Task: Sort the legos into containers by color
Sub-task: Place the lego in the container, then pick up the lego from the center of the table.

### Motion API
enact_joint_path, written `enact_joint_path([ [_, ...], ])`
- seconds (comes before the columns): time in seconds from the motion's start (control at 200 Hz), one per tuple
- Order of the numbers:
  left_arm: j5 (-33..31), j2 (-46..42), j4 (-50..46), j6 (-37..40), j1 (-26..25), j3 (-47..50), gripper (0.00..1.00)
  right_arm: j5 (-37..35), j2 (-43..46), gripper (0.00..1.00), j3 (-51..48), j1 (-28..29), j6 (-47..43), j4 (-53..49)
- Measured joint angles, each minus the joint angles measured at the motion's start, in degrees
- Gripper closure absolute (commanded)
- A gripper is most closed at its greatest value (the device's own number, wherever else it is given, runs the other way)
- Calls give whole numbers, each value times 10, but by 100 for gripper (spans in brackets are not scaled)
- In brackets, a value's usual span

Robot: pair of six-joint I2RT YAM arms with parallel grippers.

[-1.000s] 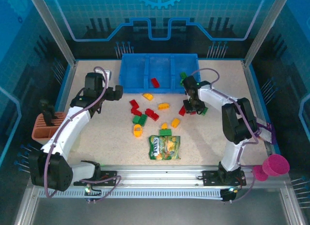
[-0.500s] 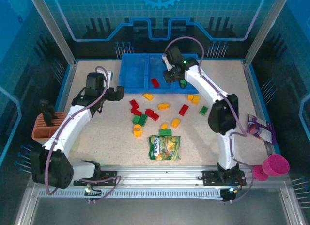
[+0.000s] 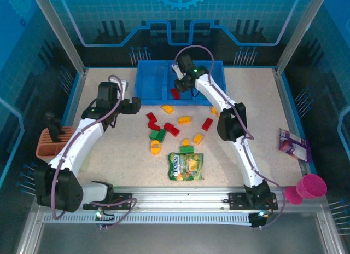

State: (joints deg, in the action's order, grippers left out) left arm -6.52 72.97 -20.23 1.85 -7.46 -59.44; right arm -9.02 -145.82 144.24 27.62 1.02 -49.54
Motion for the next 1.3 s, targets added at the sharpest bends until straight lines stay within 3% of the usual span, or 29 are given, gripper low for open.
enact_joint_path([
  [0.14,2,0,0,0,0,0,1,10,-13,51,7,0,0,11],
  [0.485,4,0,0,0,0,0,1,21,-5,53,6,0,4,16],
  [0.59,3,0,0,0,0,0,0,13,63,51,-96,0,18,27],
  [0.736,3,0,0,0,0,0,1,-21,216,31,-283,0,59,45],
  [0.926,3,0,0,0,0,-1,0,-62,371,21,-432,-4,155,51],
  [1.186,4,0,0,-2,0,-1,1,-52,410,17,-575,-13,274,57],
  [1.301,3,0,0,-3,0,-1,1,-40,406,16,-594,-17,305,57],
])
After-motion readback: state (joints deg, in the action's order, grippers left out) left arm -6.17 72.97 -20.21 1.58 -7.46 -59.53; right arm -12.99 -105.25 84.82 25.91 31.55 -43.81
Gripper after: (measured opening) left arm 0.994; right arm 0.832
